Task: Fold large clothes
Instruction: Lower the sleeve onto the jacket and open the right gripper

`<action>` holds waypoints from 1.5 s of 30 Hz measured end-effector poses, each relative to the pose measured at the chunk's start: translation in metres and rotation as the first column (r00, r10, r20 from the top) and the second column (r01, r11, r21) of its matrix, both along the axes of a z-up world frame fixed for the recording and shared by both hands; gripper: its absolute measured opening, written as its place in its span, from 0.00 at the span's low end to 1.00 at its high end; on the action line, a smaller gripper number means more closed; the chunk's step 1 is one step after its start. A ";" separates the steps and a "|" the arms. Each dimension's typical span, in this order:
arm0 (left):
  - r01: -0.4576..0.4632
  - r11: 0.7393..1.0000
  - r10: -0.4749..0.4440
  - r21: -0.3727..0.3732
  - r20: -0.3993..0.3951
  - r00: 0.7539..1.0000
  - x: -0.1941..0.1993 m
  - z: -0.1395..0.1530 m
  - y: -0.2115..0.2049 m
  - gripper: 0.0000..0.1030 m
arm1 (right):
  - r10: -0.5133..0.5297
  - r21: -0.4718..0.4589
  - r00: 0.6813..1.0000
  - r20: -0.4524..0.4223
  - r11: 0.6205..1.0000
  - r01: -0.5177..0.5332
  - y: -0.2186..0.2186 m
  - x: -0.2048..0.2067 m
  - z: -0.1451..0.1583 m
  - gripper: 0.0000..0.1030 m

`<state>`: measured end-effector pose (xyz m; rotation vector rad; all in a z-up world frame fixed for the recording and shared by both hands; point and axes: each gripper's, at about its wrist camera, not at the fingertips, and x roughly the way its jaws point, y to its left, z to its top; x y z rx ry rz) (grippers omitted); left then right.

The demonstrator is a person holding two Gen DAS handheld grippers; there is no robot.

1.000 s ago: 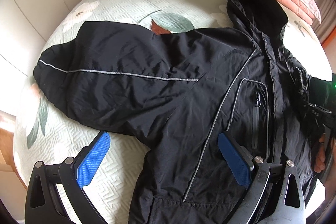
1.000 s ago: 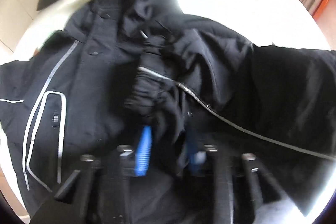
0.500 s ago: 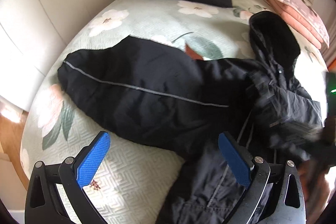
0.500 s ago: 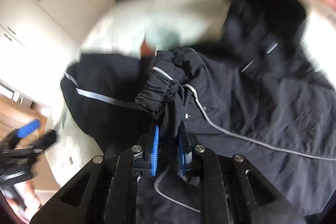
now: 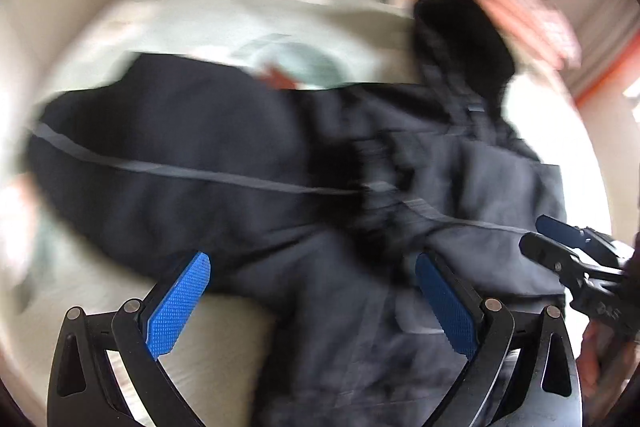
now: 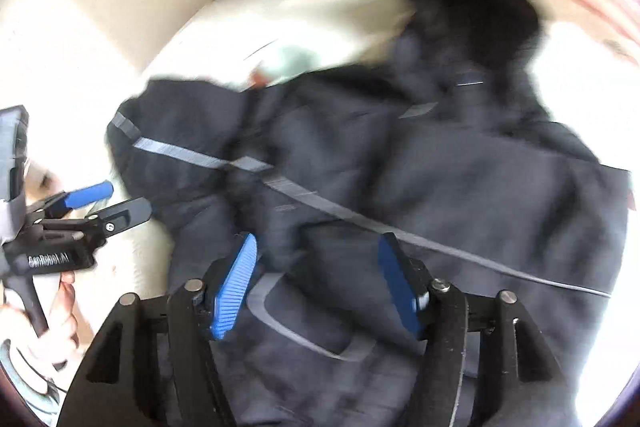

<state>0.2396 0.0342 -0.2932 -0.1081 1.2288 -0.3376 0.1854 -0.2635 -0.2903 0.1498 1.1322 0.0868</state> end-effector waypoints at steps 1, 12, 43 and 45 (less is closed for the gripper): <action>0.016 0.999 -0.016 -0.038 -0.020 1.000 0.010 -0.006 -0.009 0.99 | -0.060 -0.060 0.998 -0.004 0.996 0.059 -0.024 -0.003 0.001 0.64; 0.084 0.985 -0.109 -0.150 -0.170 0.979 0.067 -0.081 -0.052 0.32 | -0.307 -0.147 0.942 -0.136 0.946 0.288 -0.157 -0.020 -0.086 0.39; 0.181 0.982 -0.184 0.045 0.093 0.978 0.039 -0.006 -0.047 0.61 | -0.351 -0.108 0.933 -0.072 0.933 0.343 -0.198 0.042 -0.023 0.64; 0.209 0.977 -0.210 0.052 0.031 0.977 0.054 -0.037 -0.065 0.61 | -0.360 -0.137 0.922 -0.145 0.930 0.342 -0.208 0.052 -0.045 0.64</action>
